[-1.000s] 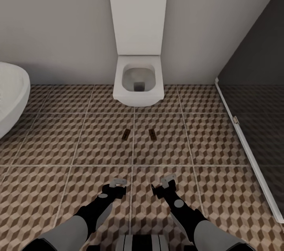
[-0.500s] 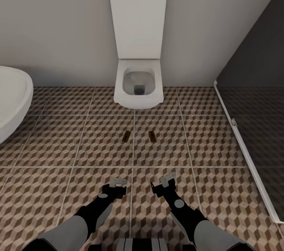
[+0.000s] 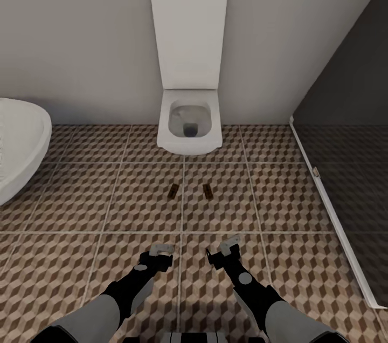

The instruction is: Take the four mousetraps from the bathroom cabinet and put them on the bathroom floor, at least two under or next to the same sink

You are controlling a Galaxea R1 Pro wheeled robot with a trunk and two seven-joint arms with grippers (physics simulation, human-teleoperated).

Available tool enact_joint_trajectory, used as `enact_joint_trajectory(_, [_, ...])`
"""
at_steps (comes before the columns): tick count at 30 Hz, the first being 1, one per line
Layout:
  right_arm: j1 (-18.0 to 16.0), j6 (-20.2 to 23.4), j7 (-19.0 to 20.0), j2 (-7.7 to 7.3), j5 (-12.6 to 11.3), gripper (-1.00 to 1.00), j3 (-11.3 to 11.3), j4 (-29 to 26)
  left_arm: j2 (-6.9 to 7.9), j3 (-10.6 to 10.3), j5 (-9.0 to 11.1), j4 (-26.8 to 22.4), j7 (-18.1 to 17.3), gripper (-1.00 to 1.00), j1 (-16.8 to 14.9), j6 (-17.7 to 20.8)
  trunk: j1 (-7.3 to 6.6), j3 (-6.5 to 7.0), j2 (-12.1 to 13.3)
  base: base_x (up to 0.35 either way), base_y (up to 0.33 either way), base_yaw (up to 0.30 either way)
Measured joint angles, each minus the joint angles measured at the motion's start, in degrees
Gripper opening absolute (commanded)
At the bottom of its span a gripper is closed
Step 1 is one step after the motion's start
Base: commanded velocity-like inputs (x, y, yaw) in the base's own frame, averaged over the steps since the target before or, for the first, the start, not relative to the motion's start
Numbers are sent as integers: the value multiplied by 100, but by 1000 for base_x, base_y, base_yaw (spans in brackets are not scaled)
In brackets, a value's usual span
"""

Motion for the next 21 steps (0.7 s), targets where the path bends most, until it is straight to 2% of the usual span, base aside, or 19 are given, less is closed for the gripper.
enact_joint_trajectory(21, [0,-2,0,0,0,100,1,0,0,0,0,0,0,100,1,0,-461,573,842,0,0,0])
